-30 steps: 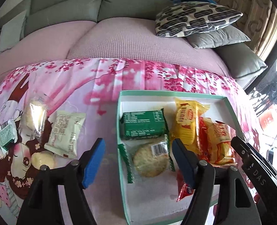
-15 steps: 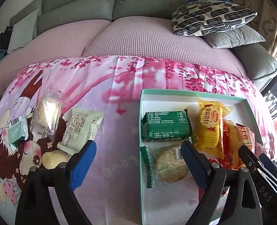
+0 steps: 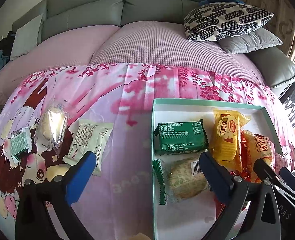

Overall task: Organize snacks
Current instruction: 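Withdraw both grippers from the tray toward the remaining snacks, then grasp the round cup cake with the left gripper while the right moves to the white cookie pack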

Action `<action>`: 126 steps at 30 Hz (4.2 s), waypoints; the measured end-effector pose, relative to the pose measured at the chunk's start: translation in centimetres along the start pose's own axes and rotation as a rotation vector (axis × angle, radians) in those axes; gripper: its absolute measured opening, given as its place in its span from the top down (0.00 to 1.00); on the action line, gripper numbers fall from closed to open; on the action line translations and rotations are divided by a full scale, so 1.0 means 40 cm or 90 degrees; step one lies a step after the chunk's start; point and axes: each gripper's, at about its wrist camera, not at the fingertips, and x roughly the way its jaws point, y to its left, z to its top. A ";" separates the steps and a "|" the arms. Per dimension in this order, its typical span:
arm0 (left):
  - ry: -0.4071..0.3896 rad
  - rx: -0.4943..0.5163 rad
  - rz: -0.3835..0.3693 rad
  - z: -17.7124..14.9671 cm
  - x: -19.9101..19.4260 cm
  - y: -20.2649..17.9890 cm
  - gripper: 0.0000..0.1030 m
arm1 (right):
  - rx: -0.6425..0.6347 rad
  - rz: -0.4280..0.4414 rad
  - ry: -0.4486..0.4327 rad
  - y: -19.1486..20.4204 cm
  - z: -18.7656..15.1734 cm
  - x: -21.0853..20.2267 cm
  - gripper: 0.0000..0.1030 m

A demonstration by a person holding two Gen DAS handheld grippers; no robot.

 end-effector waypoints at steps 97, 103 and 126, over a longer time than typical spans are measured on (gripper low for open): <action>0.143 -0.136 0.019 -0.073 0.067 0.411 0.01 | -0.234 0.063 0.081 0.461 -0.152 0.027 0.00; 0.148 -0.163 0.037 -0.081 0.071 0.454 0.01 | -0.233 0.070 0.079 0.465 -0.153 0.022 0.00; 0.146 -0.097 0.060 -0.088 0.088 0.428 0.28 | -0.209 0.074 0.071 0.455 -0.146 0.018 0.00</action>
